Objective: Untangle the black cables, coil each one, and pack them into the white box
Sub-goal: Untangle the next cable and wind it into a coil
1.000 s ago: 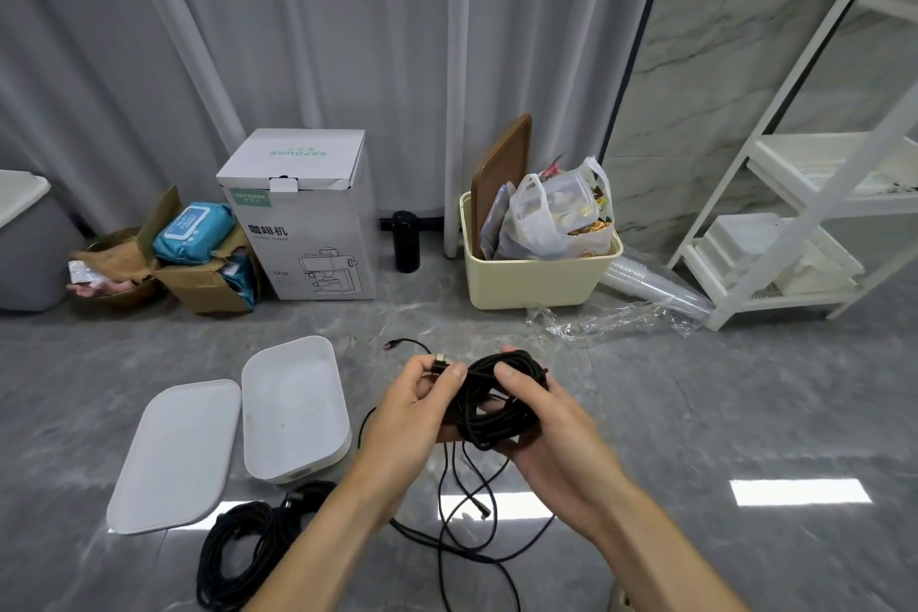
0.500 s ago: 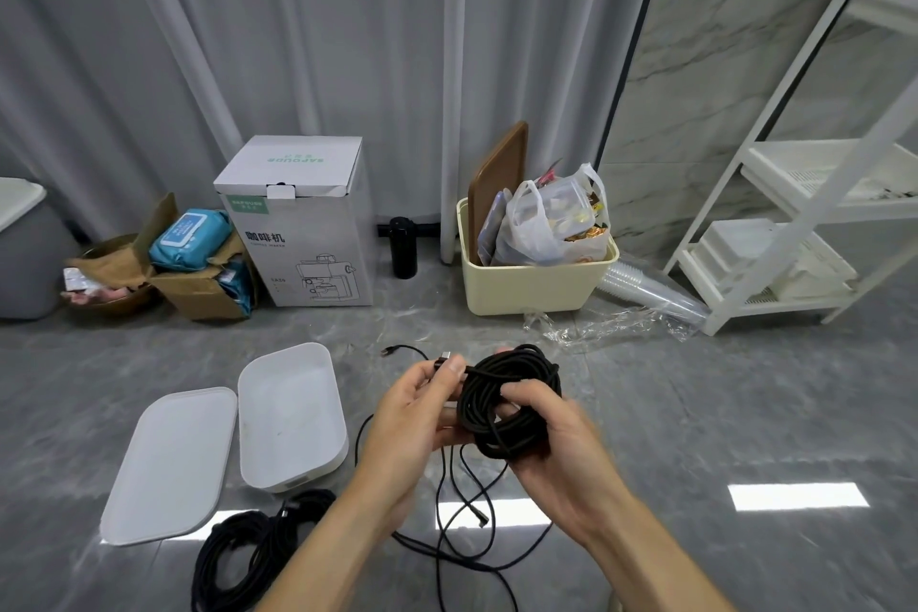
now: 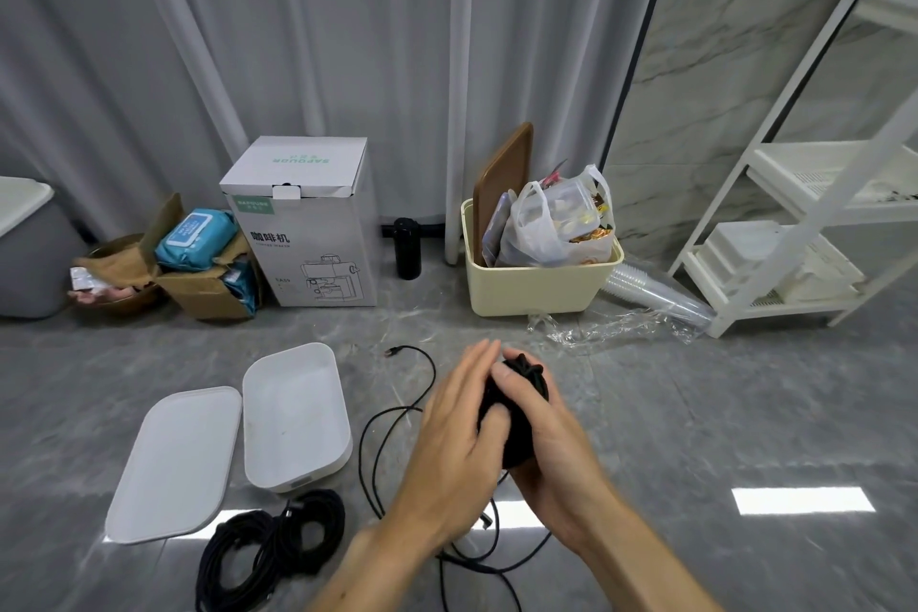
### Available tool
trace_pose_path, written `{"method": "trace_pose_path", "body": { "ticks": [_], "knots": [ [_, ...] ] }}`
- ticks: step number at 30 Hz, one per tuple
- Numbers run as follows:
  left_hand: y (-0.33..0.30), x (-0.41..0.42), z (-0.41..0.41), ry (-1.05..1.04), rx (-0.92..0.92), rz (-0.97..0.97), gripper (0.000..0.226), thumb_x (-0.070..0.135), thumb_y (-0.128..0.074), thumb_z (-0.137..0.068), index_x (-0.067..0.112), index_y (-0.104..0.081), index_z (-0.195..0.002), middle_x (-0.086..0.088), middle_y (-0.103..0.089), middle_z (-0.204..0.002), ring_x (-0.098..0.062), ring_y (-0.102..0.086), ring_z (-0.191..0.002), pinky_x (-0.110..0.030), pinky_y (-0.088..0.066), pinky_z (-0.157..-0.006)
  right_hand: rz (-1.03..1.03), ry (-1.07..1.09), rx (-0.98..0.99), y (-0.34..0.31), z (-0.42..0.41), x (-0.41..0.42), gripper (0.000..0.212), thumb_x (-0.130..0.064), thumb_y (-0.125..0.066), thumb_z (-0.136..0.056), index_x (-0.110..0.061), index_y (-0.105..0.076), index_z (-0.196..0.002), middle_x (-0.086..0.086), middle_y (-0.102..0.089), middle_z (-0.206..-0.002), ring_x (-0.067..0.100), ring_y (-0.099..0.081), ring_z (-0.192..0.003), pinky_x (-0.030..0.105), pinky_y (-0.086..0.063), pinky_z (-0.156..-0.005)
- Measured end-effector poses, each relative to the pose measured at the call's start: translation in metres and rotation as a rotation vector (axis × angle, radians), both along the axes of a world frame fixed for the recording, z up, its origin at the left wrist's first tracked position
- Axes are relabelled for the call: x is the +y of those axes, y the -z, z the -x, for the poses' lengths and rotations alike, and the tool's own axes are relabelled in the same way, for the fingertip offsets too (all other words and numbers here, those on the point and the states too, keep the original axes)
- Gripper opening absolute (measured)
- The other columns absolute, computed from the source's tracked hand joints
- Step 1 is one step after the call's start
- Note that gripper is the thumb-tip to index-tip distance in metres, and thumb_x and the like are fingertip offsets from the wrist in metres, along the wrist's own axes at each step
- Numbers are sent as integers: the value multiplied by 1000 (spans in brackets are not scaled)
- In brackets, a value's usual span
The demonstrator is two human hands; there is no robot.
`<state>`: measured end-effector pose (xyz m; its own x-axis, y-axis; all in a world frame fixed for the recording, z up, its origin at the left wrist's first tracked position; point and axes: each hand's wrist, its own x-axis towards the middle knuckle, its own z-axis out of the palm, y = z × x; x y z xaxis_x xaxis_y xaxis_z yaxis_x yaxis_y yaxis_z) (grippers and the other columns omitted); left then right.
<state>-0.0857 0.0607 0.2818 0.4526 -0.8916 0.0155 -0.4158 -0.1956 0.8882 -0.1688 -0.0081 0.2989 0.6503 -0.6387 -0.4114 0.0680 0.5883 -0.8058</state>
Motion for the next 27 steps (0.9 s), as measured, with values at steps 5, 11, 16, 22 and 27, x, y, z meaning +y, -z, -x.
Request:
{"method": "trace_pose_path", "body": {
  "ticks": [5, 11, 16, 22, 27],
  "knots": [
    [4, -3, 3, -9, 174, -48, 75, 54, -58, -89, 54, -12, -147, 32, -28, -150, 14, -25, -140, -16, -25, -115, -154, -23, -121, -4, 1, 0, 53, -56, -50, -89, -16, -73, -115, 9, -70, -118, 22, -64, -118, 37, -45, -105],
    [-3, -6, -8, -266, 479, 92, 47, 1, -61, -90, 34, -57, -123, 12, -71, -107, 4, -65, -100, -13, -50, -81, -68, -103, -176, 0, 0, -3, 65, -64, -30, -93, -32, -36, -150, -3, -59, -140, 11, -52, -131, 38, -24, -121],
    [-10, -10, -18, -416, 1016, 250, 32, 0, -57, -91, 14, -62, -120, -10, -75, -107, -20, -70, -104, -35, -50, -89, 456, -82, 122, 4, -1, -5, 46, -73, -31, -91, -59, -36, -134, -25, -46, -146, -12, -36, -135, 33, -20, -122],
    [-17, -9, -13, -354, 1304, 152, 45, 48, -57, -89, 12, -77, -107, -13, -70, -117, -23, -66, -111, -40, -47, -99, 1464, -243, 416, 17, -5, 2, 59, -56, -29, -98, -38, -21, -153, -23, -13, -162, 0, 4, -150, 27, 0, -122],
    [-22, -5, -13, -325, 1290, 102, 55, 54, -43, -98, 11, -70, -119, -11, -71, -118, -21, -68, -111, -35, -52, -83, 1588, -305, 452, 30, -7, 4, 54, -39, -36, -101, -21, -37, -152, -13, -28, -160, 6, -4, -152, 37, -15, -122]
  ]
}}
